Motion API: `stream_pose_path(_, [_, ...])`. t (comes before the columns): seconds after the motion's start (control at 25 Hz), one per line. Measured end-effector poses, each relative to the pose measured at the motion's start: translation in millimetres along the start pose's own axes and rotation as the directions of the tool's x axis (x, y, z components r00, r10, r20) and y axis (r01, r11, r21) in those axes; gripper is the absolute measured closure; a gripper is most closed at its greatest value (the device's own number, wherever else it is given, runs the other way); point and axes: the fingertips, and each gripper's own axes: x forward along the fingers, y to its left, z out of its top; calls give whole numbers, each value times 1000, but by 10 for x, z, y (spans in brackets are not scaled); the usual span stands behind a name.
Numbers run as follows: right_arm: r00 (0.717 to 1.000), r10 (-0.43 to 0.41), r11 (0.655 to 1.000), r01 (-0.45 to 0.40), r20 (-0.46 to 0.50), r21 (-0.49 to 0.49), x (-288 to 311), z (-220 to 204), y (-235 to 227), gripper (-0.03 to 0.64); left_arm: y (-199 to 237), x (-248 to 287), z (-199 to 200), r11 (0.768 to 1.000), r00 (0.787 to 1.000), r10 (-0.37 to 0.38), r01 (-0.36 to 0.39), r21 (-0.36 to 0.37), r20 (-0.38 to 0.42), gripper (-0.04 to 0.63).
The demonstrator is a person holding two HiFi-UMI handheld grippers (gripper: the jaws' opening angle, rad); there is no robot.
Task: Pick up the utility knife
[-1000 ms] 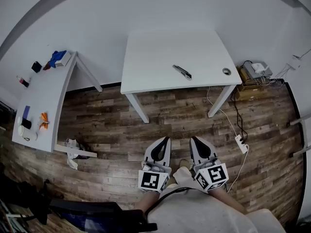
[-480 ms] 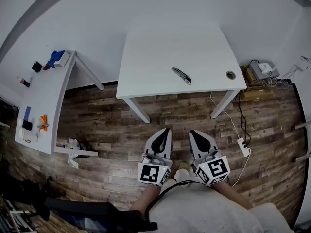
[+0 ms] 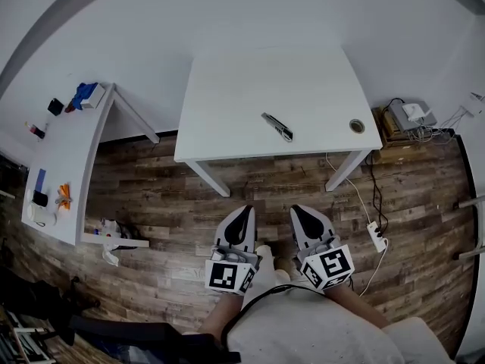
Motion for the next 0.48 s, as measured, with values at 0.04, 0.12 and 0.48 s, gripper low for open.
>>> stream_pose_path(0.04, [1000,1,1000,-1,0,1,28,4,-12,609,13,24,-3,1000,1000,-1,1,1,-1,588])
stream_pose_path(0.12, [1000,0,1000,0,-5,1,89,0,-36,609,39,76,-20,1000,1000,-7,7,-1,-4,588])
stream_pose_path(0.48, [998,-49,999,49,-40,2,386,-39,-236,609,348,490,-129,998,1000,-27,27,-50,-2,588])
